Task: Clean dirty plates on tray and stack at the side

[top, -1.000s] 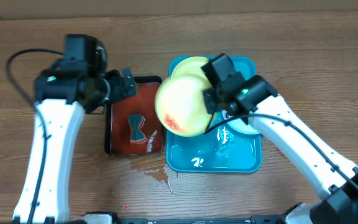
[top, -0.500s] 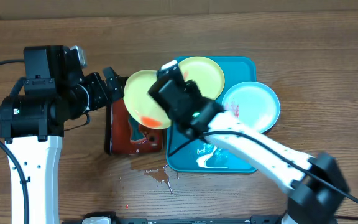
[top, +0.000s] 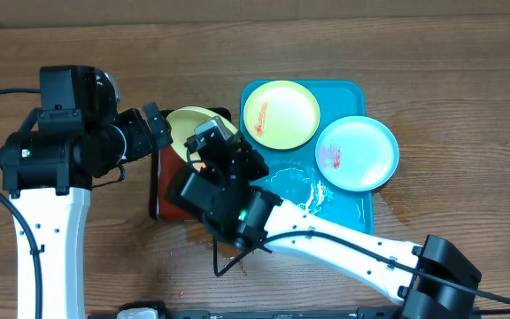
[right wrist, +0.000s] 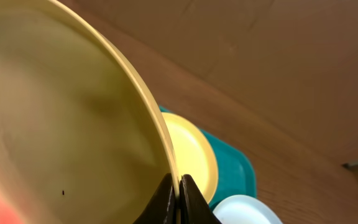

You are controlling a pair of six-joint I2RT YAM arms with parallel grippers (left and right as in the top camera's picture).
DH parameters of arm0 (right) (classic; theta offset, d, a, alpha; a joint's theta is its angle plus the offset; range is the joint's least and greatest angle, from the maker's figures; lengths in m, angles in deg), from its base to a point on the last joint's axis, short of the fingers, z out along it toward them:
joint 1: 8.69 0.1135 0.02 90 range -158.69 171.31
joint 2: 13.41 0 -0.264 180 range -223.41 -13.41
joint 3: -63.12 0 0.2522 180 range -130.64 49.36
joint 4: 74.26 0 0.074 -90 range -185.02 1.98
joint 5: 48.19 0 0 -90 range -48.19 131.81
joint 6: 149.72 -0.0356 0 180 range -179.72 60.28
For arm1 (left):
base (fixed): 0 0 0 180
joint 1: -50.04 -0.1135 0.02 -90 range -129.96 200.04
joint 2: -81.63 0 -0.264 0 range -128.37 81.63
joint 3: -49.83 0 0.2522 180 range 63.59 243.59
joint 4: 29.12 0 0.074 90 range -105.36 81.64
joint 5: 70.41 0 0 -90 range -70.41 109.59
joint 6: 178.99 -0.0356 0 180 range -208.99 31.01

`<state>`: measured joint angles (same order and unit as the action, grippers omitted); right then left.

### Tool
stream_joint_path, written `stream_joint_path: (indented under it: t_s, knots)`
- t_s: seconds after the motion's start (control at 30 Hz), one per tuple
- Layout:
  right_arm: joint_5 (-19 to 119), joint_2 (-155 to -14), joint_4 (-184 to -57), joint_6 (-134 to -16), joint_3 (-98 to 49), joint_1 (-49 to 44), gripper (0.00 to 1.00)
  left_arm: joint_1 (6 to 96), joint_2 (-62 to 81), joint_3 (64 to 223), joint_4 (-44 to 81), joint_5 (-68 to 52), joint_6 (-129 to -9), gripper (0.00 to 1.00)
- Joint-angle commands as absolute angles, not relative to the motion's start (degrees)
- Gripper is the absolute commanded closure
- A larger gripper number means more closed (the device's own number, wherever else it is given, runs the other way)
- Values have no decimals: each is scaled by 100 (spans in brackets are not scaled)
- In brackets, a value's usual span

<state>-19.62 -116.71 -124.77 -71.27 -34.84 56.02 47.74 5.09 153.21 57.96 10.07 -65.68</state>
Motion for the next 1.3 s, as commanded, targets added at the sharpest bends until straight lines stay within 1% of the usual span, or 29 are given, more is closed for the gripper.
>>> stream_joint_path:
  t_s: [0.0, 0.13, 1.27]
  knots:
    - [-2620, -11433, -12422, -7210, -3602, 5726, 96, 4743, 442, 15409, 5801, 1107, -6737, 0]
    - [-2804, -11433, -12418, -7210, -3602, 5814, 96, 4743, 433, 15409, 5801, 1107, -6737, 0]
    - [-2801, -11433, -12403, -7210, -3602, 5842, 96, 4743, 426, 15409, 5803, 1105, -6737, 0]
